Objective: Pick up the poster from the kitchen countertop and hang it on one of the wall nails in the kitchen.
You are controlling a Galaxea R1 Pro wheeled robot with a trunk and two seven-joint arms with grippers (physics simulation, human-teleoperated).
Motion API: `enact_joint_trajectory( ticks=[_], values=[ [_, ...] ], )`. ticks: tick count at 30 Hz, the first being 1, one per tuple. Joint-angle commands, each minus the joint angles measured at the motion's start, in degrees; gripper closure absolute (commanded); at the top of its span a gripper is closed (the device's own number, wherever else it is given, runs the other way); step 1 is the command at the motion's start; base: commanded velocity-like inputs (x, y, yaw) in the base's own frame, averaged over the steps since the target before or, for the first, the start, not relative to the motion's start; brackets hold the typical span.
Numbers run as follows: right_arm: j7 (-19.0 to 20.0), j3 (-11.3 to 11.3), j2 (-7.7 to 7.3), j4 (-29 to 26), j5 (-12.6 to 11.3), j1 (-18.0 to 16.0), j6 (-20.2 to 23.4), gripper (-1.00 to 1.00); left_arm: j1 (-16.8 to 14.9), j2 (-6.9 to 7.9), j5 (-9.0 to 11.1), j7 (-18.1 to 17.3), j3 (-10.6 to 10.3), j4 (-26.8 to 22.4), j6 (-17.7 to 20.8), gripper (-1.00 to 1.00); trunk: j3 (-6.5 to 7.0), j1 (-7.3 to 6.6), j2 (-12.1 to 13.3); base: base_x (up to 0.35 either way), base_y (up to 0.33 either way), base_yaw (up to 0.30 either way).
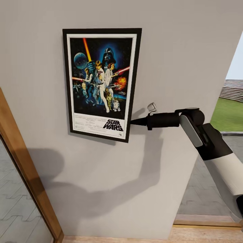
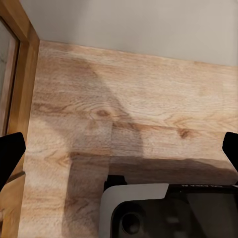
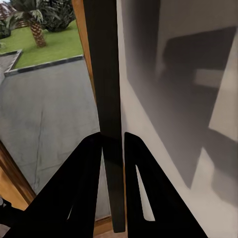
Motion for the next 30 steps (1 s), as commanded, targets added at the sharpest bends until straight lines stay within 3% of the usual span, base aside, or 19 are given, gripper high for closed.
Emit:
enact_joint_trajectory(
  ticks=[1, 6, 7, 8, 9, 11, 12, 30],
  values=[
    [0.0, 0.1, -0.04, 0.0, -0.3, 0.0, 0.3, 1.00, 0.0, -0.03, 0.1, -0.3, 0.2, -0.1, 0.5, -1.00, -0.01, 0.02, 0.0, 0.010, 0.000, 0.000],
    [0.0, 0.0, -0.04, 0.0, -0.3, 0.0, 0.2, 1.00, 0.0, -0.11, 0.1, -0.3, 0.2, 0.0, 0.5, -1.00, -0.01, 0.02, 0.0, 0.189, 0.000, 0.000],
    [2.8, 8.9, -6.69, -10.5, -9.1, -1.3, -1.5, 1.00, 0.0, -0.12, 0.1, -0.2, 0.2, 0.1, 0.5, -1.00, -0.01, 0.02, 0.0, 0.149, 0.000, 0.000],
    [6.9, 8.3, -13.90, -10.7, -12.4, -1.3, -2.6, 1.00, 0.0, -0.12, 0.1, -0.2, 0.2, 0.1, 0.5, -1.00, -0.01, 0.02, 0.0, 0.124, 0.000, 0.000],
    [0.0, 0.0, -0.04, 0.0, -0.3, 0.0, 0.2, 1.00, 0.0, -0.12, 0.1, -0.2, 0.2, 0.1, 0.5, -1.00, -0.01, 0.02, 0.0, 0.099, 0.000, 0.000],
    [0.0, 0.0, -0.04, 0.0, -0.3, 0.0, 0.3, 1.00, 0.0, -0.12, 0.1, -0.2, 0.2, 0.1, 0.5, -1.00, -0.01, 0.02, 0.0, 0.057, 0.000, 0.000],
    [-0.1, 0.0, -0.04, 0.0, -0.3, 0.0, 0.3, -1.00, 0.0, -0.12, 0.1, -0.2, 0.2, 0.1, 0.5, -1.00, -0.01, 0.02, 0.0, 0.033, 0.000, 0.000],
    [0.0, 0.0, -0.04, 0.0, -0.4, 0.0, 0.4, -1.00, 0.0, -0.13, 0.1, -0.3, 0.2, 0.0, 0.5, -1.00, -0.01, 0.02, 0.0, -0.019, 0.000, 0.000]
  ],
)
